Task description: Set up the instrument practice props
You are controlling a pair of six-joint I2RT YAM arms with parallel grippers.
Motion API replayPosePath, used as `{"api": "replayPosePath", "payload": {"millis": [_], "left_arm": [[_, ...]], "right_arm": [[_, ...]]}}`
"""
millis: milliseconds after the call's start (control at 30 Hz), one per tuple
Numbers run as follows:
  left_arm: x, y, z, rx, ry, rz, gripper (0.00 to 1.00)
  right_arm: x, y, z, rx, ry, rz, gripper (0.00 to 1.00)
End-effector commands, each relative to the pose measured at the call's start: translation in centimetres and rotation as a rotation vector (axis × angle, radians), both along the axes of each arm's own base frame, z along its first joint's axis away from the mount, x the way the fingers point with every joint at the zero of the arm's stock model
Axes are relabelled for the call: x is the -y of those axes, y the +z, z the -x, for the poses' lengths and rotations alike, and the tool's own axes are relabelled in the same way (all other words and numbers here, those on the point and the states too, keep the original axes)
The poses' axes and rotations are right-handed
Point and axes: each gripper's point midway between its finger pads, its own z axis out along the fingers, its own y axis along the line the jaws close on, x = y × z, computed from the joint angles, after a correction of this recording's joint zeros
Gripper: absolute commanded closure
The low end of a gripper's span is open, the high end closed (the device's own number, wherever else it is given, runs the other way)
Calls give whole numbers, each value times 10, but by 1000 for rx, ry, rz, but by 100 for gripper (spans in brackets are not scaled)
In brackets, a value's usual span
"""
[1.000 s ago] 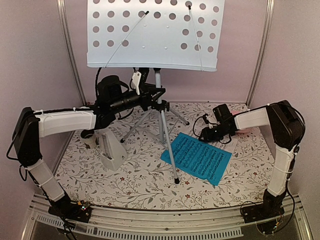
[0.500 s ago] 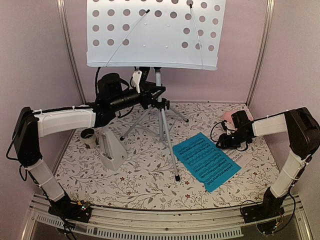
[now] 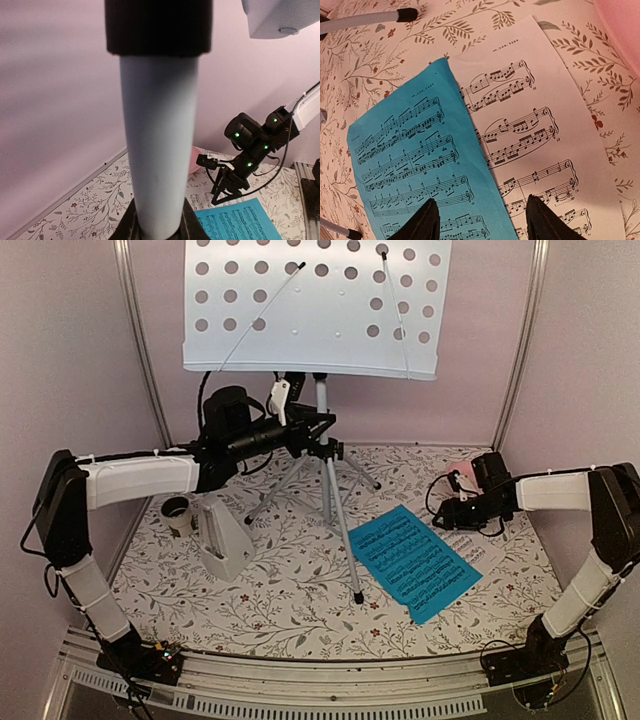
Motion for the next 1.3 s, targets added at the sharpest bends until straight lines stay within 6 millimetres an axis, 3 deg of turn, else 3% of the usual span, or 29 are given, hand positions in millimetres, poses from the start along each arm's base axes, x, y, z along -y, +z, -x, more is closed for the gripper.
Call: {"api": "replayPosePath", "payload": {"millis": [0,233,333,533,833,933,1100,1267], "left_arm": [[-9,102,18,226,-34,221,100],[4,81,17,166,-54,202,100],[5,75,16,149,-43,202,96],[9,64,13,113,-48,194,87],[12,54,15,94,-75,177,82],[11,52,18,93,-82,169,72],[-1,52,30,102,-87,148,36],[-25,38,42,59,-59,100,25]], "right_arm": [[-11,45,-12,109,30,-66,36],[-27,100,-21,262,82,-171,24],[-32,119,-23,320,99,-208,22],[-47,154,-19,415,161,-305,15],[-61,206,-8,572,235,-400,11],[-61,223,-4,614,249,-416,10],[-59,253,2,693,255,-422,7],[-59,268,11,720,277,-436,4]]}}
